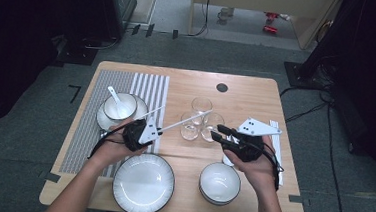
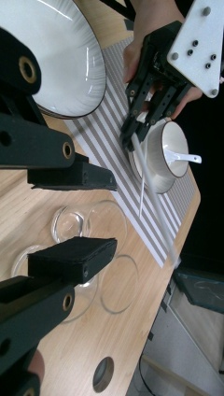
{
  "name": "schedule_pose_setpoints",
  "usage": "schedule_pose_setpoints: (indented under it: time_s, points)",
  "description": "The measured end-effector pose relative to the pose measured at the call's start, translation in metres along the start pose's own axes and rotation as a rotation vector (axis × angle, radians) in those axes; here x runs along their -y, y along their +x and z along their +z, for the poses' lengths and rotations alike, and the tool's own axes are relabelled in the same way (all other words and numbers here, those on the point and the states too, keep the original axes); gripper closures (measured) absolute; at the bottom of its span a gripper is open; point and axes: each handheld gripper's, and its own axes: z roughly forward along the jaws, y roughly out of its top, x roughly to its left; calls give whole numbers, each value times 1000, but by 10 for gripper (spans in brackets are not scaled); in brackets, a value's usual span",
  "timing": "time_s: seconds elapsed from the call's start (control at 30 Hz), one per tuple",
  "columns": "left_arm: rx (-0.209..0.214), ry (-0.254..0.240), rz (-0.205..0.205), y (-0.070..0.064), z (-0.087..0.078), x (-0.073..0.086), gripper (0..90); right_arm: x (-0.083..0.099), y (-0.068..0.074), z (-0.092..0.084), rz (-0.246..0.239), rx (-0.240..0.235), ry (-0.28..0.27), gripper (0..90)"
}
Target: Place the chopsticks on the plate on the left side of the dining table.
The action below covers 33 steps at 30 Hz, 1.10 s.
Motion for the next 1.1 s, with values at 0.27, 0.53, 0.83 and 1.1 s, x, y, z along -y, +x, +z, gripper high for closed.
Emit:
schedule_pose_setpoints:
  time_s: [0.27,0.53,0.83,1.1]
  points:
    - [-14,45,-88,15,-8,34,852,18,-13,-18,62,24,-34,664]
    - [-25,69,-181,31,-13,64,852,46,-31,-34,164,58,-66,670]
    - [-29,96,-242,39,-15,85,851,66,-50,-44,244,112,-59,672]
    - [-17,101,-288,46,-16,95,850,76,-55,-44,276,123,-50,685]
